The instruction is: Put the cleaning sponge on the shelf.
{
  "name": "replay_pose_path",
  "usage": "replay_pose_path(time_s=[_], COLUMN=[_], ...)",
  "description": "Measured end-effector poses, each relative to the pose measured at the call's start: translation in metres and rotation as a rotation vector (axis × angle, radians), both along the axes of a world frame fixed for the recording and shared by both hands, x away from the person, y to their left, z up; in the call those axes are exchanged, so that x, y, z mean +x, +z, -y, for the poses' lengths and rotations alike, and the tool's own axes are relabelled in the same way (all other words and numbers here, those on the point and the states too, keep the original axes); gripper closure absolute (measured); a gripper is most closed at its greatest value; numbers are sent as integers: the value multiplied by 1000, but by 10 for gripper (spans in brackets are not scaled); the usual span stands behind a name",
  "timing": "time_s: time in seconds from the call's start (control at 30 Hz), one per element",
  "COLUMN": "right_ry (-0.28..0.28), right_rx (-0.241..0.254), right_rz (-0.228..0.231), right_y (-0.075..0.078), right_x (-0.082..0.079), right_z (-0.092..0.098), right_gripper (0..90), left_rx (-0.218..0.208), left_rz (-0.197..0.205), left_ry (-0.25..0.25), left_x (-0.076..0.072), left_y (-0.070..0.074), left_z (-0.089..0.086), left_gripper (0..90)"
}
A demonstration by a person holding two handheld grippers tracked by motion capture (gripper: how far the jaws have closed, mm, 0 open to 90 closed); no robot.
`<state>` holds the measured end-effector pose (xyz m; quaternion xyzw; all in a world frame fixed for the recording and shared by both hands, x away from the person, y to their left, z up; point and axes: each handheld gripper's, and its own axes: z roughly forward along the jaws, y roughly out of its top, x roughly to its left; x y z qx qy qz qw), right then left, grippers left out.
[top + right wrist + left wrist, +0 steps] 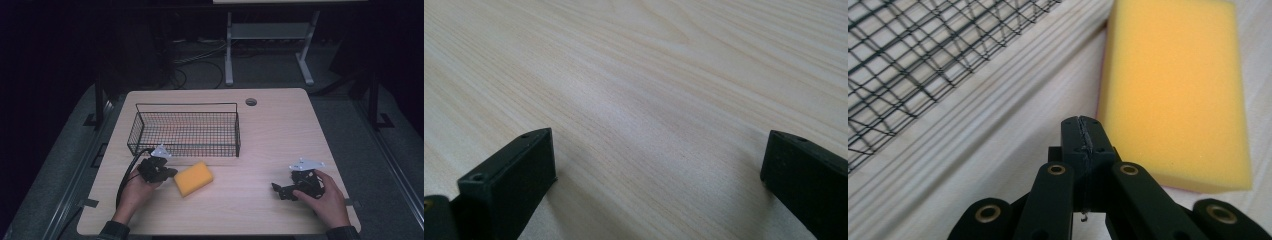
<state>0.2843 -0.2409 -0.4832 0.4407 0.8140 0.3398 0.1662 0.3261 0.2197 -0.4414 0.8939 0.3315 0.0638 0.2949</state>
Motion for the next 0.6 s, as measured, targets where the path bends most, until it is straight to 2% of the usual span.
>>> replay_pose_path(time_s=[0.47,0.6], right_ry=[0,0], right_rx=[0,0], right_rz=[0,0], right_y=[0,0], right_x=[0,0], right_z=[0,0], right_gripper=[3,3], left_rx=[12,6], left_rz=[-11,-15], left_ry=[-30,-23], left_x=[-9,-10], left_y=[0,2], left_z=[10,11], left_gripper=[898,897])
